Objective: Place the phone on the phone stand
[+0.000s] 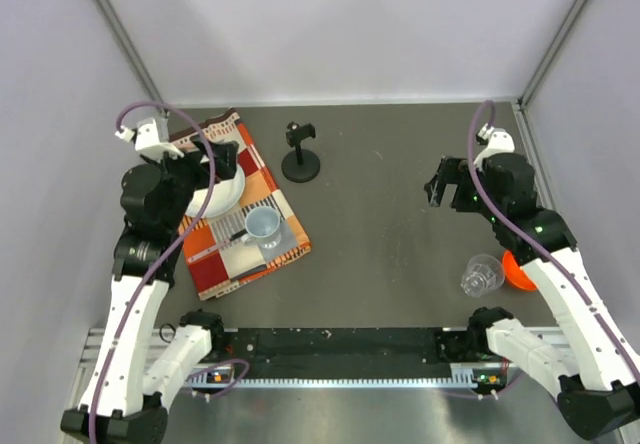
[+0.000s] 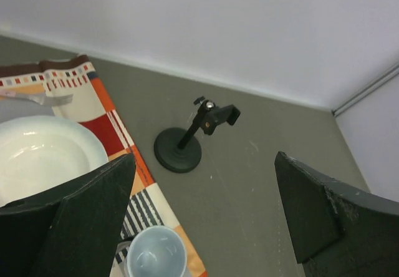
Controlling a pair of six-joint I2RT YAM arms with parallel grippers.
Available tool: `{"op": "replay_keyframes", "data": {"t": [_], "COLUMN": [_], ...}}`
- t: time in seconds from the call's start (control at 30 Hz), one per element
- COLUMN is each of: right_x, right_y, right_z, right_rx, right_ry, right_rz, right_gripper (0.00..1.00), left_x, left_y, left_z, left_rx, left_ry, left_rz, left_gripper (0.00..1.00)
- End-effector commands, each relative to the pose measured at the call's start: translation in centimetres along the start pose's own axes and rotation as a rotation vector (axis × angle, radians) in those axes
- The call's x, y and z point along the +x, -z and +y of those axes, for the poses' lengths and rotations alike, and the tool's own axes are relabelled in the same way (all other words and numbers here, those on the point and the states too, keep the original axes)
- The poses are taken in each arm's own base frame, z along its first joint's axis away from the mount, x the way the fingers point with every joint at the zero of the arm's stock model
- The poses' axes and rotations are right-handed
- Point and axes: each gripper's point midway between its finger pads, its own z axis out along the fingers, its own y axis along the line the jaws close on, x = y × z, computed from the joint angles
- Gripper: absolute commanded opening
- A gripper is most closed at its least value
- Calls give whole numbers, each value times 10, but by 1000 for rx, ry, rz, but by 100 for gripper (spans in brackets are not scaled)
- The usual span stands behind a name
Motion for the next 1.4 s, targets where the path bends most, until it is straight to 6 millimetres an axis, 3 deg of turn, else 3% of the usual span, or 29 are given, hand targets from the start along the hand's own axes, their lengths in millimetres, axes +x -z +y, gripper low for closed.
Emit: {"op": "replay_keyframes", "data": {"t": [0.0, 0.13, 0.17, 0.23, 0.27, 0.37, 0.53, 0.57, 0.67, 0.8, 0.93, 1.13, 1.23, 1.27, 1.37], "right_x": [12, 35, 39, 47, 51, 61, 67, 65, 56, 48, 51, 60, 63, 65, 70], "right_y": [-13, -28, -30, -34, -39, -42, -35, -33, -20, -11, -16, -23, -25, -26, -27], "right_z": [-1, -4, -2, 3, 3, 13, 33, 36, 45, 46, 44, 49, 51, 52, 53], "right_rx": [20, 12, 4, -34, -34, -98, -232, -253, -308, -320, -305, -330, -345, -349, -365], "right_ry": [-48, -6, 1, 18, 26, 36, 38, 36, 35, 48, 39, 10, -4, -5, -1], "right_rz": [17, 93, 109, 147, 169, 210, 210, 199, 151, 105, 111, 146, 156, 161, 179], "right_gripper": [99, 99, 99, 99, 99, 99, 99, 99, 99, 99, 99, 99, 99, 99, 99], "left_x": [6, 52, 71, 92, 109, 139, 188, 199, 209, 207, 204, 200, 204, 204, 202], "left_y": [-20, -57, -77, -92, -110, -140, -177, -186, -200, -212, -214, -203, -199, -198, -188], "left_z": [-6, -12, -8, -5, 0, 6, -18, -15, -10, -9, -17, -22, -22, -23, -35], "left_rx": [31, 122, 122, 140, 128, 108, 229, 234, 213, 211, 236, 248, 245, 243, 270], "left_ry": [-28, -37, -29, -26, -18, -53, -194, -230, -298, -330, -327, -331, -326, -321, -310], "left_rz": [83, 295, 368, 464, 523, 602, 699, 722, 720, 696, 679, 670, 679, 681, 679], "left_gripper": [99, 98, 95, 92, 90, 89, 91, 91, 90, 84, 58, 45, 23, 9, 0]}}
